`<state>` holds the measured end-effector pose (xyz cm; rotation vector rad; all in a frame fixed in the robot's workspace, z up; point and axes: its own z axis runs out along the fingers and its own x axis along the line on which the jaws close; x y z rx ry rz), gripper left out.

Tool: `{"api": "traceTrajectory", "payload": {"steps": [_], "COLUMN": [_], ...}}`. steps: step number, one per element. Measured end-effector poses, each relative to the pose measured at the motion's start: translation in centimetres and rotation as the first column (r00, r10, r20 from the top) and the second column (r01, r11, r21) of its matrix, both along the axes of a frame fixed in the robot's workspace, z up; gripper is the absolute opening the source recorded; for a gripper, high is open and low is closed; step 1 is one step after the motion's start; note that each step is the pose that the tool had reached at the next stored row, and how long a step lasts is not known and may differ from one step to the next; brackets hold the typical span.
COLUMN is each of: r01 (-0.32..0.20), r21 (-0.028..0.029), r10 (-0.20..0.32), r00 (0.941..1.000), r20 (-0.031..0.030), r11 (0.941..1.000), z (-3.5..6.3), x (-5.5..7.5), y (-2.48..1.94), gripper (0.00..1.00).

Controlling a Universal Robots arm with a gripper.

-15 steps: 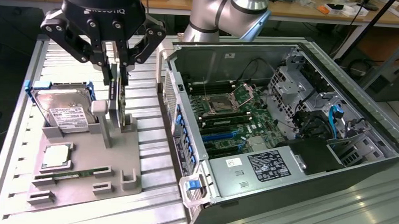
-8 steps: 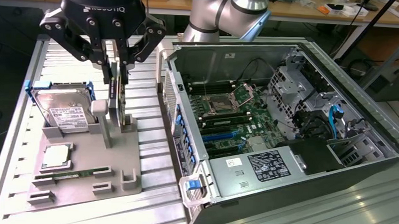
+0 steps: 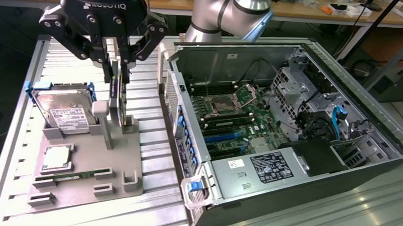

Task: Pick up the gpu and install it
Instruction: 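Pick up the gpu and move the gpu toward the slot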

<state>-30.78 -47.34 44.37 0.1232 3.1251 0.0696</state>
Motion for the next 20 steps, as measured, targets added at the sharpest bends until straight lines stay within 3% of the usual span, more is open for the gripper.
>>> {"api": "traceTrajectory", "payload": {"steps": [20], "r01": [0.0], "r21": [0.0], "r10": [0.0], "r00": [1.0], "r20": [0.0], "r11": [1.0], "z": [0.54], "x": [0.0], "y": [0.0], "gripper": [0.27]}}
